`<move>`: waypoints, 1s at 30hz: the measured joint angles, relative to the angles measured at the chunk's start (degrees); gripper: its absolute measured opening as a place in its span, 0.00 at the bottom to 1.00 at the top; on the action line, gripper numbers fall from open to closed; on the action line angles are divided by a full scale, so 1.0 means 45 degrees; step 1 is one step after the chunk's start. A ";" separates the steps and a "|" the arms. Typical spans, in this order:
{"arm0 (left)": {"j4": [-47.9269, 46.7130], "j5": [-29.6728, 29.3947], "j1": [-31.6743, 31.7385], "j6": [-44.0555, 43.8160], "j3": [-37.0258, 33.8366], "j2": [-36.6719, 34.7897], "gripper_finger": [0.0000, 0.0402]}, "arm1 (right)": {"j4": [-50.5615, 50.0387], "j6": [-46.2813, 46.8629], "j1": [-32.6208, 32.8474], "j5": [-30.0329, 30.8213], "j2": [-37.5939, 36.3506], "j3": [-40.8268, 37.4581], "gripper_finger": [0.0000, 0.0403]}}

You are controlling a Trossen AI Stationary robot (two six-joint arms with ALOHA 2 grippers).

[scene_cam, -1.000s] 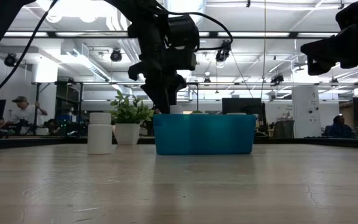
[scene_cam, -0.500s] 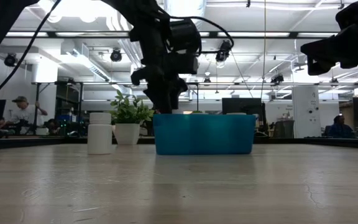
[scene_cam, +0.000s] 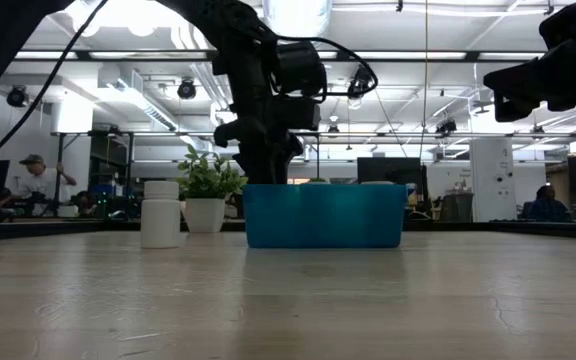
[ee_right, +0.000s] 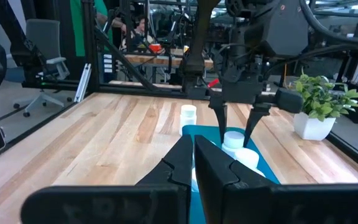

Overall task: Pick and place pill bottles into a basket
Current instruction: Put the white medicine bottle into the blue bin

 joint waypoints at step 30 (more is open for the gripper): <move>0.0104 -0.0825 -0.0005 -0.0017 0.0034 -0.0202 0.50 | -0.0022 0.0000 -0.0004 -0.0002 -0.0010 0.0000 0.02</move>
